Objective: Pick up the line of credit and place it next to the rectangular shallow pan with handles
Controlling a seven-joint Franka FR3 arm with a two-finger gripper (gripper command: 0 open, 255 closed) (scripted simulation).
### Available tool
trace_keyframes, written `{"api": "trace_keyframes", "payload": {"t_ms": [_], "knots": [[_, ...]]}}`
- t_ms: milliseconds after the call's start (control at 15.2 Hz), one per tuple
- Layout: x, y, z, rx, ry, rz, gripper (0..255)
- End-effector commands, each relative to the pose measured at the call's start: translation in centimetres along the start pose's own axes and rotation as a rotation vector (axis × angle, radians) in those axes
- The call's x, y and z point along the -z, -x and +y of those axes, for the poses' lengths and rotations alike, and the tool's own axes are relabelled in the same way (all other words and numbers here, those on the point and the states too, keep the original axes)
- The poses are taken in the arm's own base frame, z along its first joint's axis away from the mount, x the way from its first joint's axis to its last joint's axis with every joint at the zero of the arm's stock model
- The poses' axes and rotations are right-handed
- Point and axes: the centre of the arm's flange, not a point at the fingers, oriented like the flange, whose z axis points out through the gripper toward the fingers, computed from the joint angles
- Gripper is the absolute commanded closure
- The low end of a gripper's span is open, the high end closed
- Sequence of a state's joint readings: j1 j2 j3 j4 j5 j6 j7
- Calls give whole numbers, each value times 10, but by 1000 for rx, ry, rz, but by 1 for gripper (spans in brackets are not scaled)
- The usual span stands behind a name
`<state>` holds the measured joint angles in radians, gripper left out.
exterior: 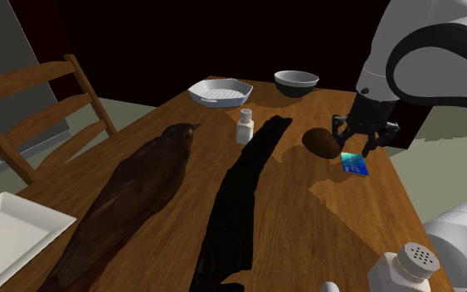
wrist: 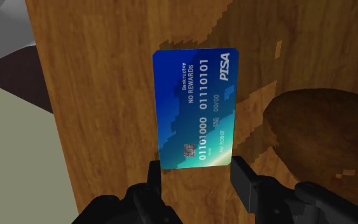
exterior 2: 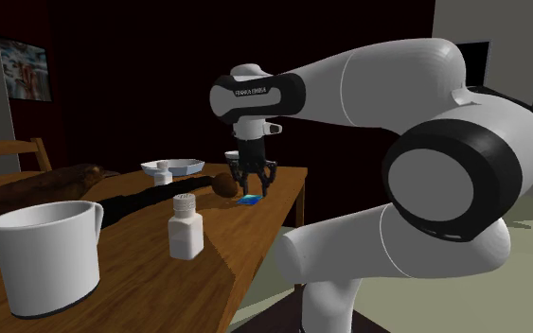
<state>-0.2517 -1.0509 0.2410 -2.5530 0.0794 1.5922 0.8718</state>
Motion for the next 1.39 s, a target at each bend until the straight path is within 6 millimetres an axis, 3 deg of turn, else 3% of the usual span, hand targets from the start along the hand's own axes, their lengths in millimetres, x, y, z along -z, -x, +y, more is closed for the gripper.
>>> {"api": "trace_keyframes", "payload": {"t_ms": [0, 1320], "knots": [[3, -1, 0, 1, 3, -3, 255], [108, -16, 2, 1, 3, -3, 255]]}}
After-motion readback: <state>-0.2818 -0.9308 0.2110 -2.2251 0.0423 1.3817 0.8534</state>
